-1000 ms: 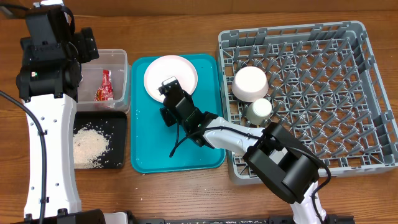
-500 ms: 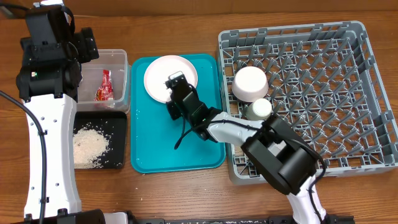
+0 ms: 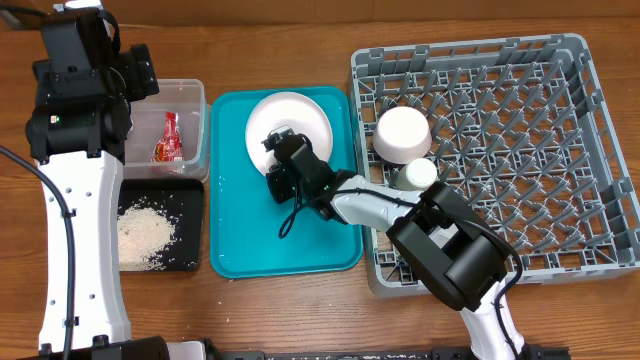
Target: Sort waste into correct bins and load items into the dishwasher
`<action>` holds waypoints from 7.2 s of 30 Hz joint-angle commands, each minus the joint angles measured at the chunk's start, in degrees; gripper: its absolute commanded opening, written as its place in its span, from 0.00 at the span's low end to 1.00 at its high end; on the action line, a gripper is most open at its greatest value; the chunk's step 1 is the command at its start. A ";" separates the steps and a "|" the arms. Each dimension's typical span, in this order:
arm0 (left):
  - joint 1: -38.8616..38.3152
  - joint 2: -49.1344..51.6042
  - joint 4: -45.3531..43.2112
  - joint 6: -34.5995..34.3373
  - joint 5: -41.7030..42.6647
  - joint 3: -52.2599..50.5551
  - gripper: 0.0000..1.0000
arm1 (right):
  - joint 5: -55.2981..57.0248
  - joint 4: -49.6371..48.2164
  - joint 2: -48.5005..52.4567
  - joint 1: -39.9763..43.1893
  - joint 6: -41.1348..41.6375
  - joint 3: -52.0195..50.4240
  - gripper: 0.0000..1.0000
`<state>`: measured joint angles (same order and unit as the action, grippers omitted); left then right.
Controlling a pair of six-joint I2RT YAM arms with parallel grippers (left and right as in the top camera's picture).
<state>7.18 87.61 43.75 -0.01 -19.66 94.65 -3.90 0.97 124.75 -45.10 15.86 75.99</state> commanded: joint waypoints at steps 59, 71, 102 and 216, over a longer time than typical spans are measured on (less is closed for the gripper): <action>-0.07 0.04 -0.24 -0.63 0.22 0.76 1.00 | 14.40 38.14 -4.96 -2.34 -4.17 9.49 0.37; -0.07 0.04 -0.24 -0.63 0.22 0.76 1.00 | 14.38 36.65 -3.43 -2.34 -4.35 9.49 0.24; -0.07 0.04 -0.24 -0.63 0.22 0.76 1.00 | 14.16 38.40 -6.05 -1.27 -3.89 13.86 0.04; -0.07 0.04 -0.24 -0.63 0.22 0.76 1.00 | 58.64 48.96 -26.67 27.93 -40.54 13.84 0.04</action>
<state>7.18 87.61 43.75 -0.01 -19.66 94.65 53.58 50.37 98.02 -16.97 -18.68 89.91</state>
